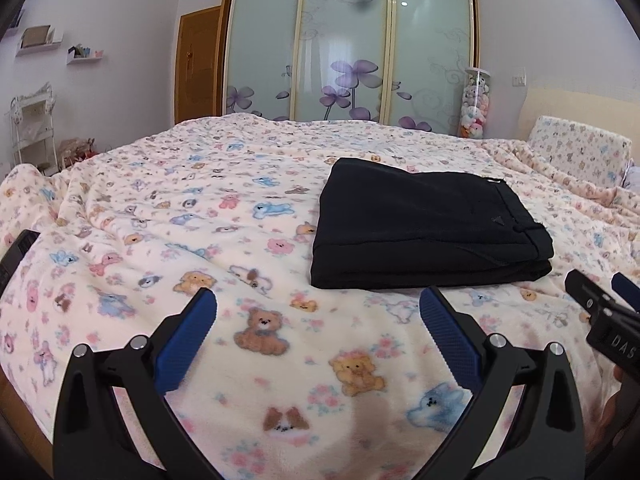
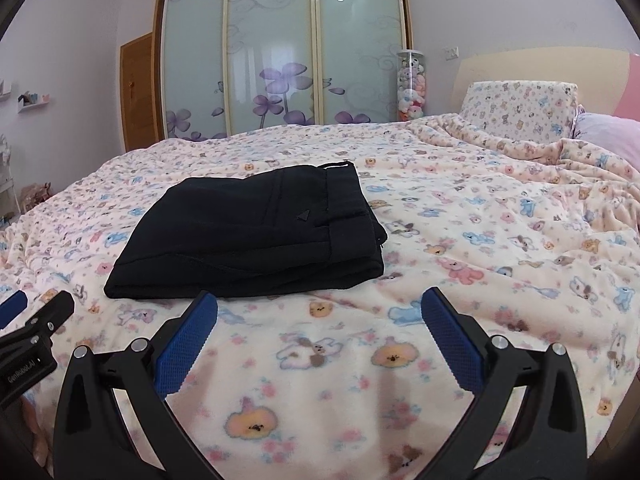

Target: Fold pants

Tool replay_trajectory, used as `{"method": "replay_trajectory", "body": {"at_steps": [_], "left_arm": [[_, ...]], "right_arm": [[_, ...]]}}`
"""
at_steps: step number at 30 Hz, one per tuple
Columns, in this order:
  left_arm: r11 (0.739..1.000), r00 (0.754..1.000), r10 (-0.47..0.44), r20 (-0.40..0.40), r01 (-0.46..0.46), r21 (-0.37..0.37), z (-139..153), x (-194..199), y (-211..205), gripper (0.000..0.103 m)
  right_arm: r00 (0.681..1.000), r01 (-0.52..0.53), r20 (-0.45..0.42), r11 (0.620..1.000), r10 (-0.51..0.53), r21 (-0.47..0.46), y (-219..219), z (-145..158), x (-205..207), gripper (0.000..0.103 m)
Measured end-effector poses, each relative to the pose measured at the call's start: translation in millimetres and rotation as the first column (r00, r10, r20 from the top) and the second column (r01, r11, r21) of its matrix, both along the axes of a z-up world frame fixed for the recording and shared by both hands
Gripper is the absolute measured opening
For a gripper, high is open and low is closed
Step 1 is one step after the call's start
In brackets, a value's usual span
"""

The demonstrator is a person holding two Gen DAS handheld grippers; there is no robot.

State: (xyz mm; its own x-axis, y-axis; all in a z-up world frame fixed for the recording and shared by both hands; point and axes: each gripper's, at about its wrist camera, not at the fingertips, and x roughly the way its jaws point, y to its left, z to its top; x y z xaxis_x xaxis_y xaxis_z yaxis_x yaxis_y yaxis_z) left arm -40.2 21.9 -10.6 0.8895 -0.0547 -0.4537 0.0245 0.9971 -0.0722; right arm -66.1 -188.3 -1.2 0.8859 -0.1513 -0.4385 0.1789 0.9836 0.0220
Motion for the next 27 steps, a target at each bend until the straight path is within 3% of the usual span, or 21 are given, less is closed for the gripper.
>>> {"method": "replay_trajectory", "body": {"at_steps": [14,27], "left_arm": [[0.996,0.999,-0.046,-0.003,0.046,0.075,-2.4,-0.1,-16.6,0.101],[0.994,0.998,-0.059,-0.012,0.060,0.088,-4.2,0.3,-21.7,0.101]], "right_arm": [[1.000,0.016,-0.013,1.000,-0.016,-0.017,1.9,-1.4,0.6,0.102],[0.999,0.002,-0.042,1.000,-0.002,-0.018,2.2,-6.3,5.7,0.102]]}}
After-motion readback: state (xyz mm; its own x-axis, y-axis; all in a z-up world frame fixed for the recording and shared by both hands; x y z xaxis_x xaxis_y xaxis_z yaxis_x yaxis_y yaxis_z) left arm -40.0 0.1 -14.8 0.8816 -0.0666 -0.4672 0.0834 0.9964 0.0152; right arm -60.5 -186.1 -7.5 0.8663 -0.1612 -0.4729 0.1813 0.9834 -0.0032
